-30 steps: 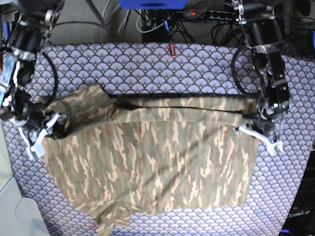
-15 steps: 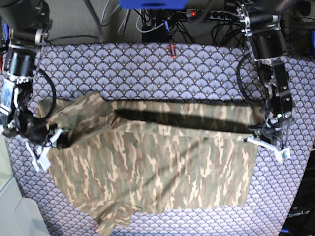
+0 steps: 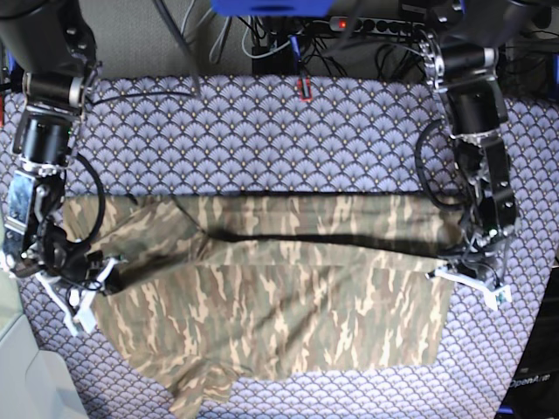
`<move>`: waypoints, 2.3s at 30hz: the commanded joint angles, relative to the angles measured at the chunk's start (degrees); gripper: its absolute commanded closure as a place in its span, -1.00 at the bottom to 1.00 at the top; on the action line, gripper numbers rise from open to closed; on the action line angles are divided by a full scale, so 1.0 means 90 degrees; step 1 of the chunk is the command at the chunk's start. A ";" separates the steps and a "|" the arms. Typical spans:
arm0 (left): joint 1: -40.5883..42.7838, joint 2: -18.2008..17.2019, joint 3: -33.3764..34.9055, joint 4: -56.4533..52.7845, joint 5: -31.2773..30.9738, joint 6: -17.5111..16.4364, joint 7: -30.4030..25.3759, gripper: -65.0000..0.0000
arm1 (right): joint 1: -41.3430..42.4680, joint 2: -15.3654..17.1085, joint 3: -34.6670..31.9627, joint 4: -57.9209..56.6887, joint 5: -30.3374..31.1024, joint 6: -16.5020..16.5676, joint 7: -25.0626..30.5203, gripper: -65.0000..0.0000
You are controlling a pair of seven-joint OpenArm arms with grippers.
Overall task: Fold the T-shirt properly
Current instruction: 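Lift both grippers and pull the shirt edge across the shirt, then lower the held edge onto the shirt and open both grippers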
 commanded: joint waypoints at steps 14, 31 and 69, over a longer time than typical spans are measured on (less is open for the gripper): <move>-0.0357 -0.0061 -0.0011 0.0024 -0.0020 -0.0023 -0.0125 0.95 | 0.0443 0.0205 0.0004 -0.0998 0.0067 0.0018 0.0768 1.00; -0.0074 -0.0120 0.0340 0.0102 -0.0030 -0.0033 -0.0037 0.01 | 0.0560 0.0244 0.0043 -0.1027 0.0077 0.0018 0.0611 0.04; 0.2309 -0.0100 -0.0558 0.2251 -0.0030 -0.0033 0.0100 0.00 | -0.1384 0.0361 0.1791 -0.0890 0.0106 0.0018 0.0514 0.45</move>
